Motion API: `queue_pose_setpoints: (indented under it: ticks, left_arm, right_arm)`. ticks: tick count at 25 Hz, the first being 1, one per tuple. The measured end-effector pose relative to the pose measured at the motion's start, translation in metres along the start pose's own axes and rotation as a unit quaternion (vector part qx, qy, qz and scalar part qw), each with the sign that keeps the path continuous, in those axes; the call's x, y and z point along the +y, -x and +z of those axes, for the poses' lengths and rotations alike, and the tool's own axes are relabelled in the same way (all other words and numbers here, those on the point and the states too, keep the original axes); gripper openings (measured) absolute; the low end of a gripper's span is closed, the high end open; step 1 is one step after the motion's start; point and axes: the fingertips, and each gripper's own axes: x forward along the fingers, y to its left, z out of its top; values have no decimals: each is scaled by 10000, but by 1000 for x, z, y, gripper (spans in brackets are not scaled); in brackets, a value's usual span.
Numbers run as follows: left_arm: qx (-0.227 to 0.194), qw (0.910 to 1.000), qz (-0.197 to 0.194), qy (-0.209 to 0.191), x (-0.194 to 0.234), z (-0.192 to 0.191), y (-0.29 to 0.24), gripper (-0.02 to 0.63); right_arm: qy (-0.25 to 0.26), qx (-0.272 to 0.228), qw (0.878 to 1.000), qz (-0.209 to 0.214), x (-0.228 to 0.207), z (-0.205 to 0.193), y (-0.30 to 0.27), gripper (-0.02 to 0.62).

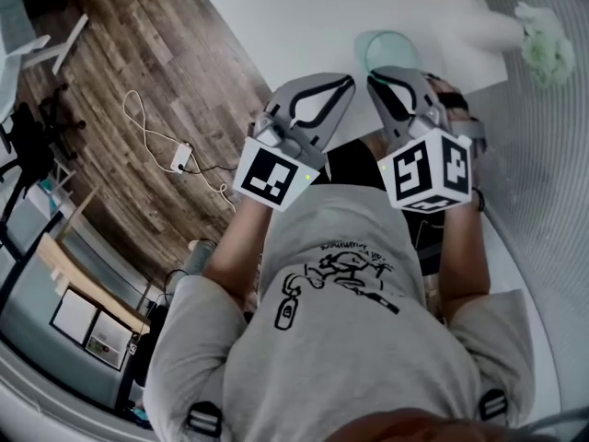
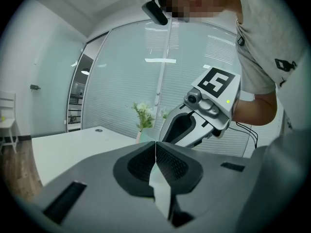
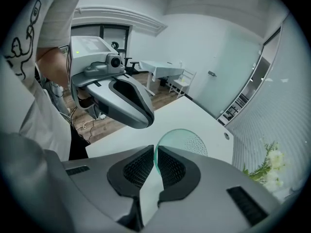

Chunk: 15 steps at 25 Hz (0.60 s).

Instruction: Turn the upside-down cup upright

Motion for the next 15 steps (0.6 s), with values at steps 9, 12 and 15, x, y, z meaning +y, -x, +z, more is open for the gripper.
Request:
queue_pose_setpoints:
  ticks: [9, 12, 15]
  left_arm:
    - [-255, 9995, 75, -139, -5, 40, 11, 6]
    - [-301, 9991, 40, -288, -10, 56, 14, 6]
    - [-398, 9985, 37, -378, -13, 74, 17, 6]
  right_arm:
    - [21, -234, 9991, -347, -13, 21, 38, 50]
    - [-19, -309, 9985, -448, -15, 27, 53, 50]
    - [8, -353, 9980, -519, -17, 33, 69, 50]
